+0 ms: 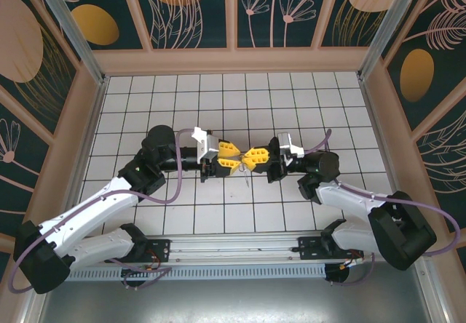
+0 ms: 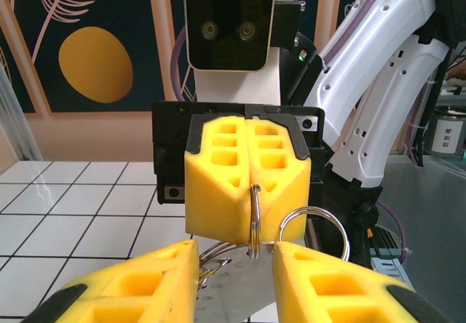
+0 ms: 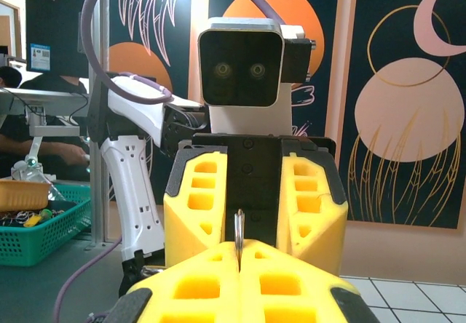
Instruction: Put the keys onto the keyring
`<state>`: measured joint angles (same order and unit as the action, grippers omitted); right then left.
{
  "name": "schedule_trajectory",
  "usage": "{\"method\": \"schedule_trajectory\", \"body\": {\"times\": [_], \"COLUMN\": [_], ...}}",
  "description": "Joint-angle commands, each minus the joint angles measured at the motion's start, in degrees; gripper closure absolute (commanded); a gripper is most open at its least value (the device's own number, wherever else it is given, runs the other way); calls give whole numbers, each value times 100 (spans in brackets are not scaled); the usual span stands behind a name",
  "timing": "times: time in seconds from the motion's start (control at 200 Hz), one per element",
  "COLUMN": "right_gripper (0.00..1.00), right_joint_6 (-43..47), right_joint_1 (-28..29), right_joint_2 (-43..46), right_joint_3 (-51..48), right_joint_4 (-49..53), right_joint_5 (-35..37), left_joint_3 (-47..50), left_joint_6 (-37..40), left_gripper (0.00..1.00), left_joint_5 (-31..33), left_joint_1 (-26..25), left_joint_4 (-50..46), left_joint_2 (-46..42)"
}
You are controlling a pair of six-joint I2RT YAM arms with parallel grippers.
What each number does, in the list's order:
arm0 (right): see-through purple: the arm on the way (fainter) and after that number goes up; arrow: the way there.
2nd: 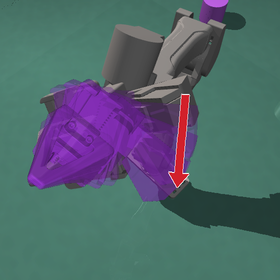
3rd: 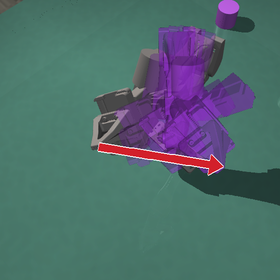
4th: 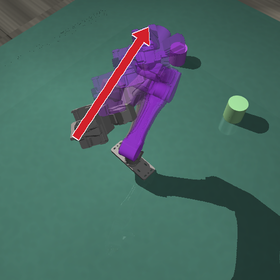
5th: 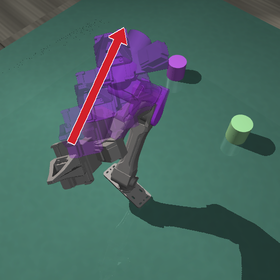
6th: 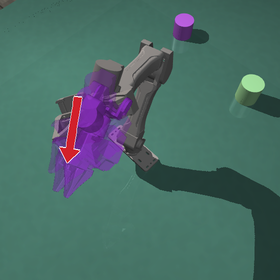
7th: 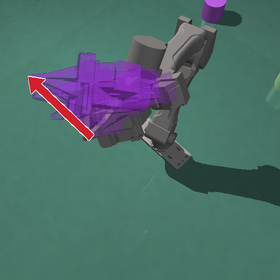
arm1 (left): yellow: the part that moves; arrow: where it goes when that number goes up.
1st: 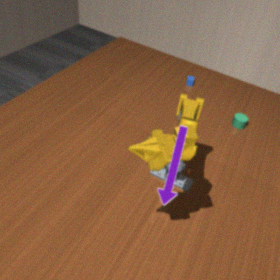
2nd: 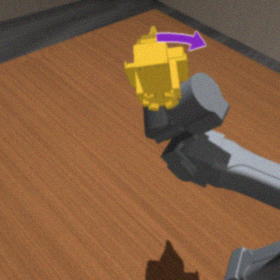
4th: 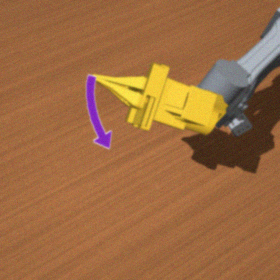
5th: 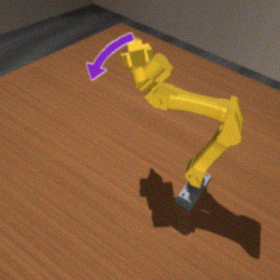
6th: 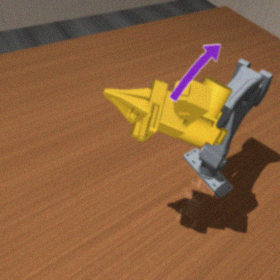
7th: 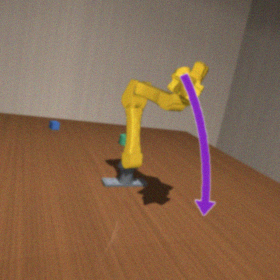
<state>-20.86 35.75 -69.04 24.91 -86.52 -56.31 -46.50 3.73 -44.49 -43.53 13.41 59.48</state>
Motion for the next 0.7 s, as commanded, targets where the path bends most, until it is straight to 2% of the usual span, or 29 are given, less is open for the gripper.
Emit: {"method": "schedule_trajectory", "body": {"times": [0.0,0.39,0.47,0.53,0.671,0.696], "right_gripper": [100,100,100,100,100,96], "right_joint_6": [139,243,278,314,558,666], "right_joint_1": [46,77,81,81,87,87], "right_joint_2": [138,154,187,224,374,430], "right_joint_3": [-3,-38,-38,-38,3,26], "right_joint_4": [-63,59,140,195,709,936], "right_joint_5": [173,147,138,155,240,268], "left_joint_3": [-166,-228,-229,-236,-266,-292], "left_joint_6": [141,90,82,91,148,172], "left_gripper": [67,86,91,100,100,100], "left_joint_5": [-14,-62,-60,-45,77,136], "left_joint_1": [-45,-56,-59,-57,-55,-59], "left_joint_4": [48,125,124,105,-36,-112], "left_joint_2": [6,50,46,20,-33,-33]}}
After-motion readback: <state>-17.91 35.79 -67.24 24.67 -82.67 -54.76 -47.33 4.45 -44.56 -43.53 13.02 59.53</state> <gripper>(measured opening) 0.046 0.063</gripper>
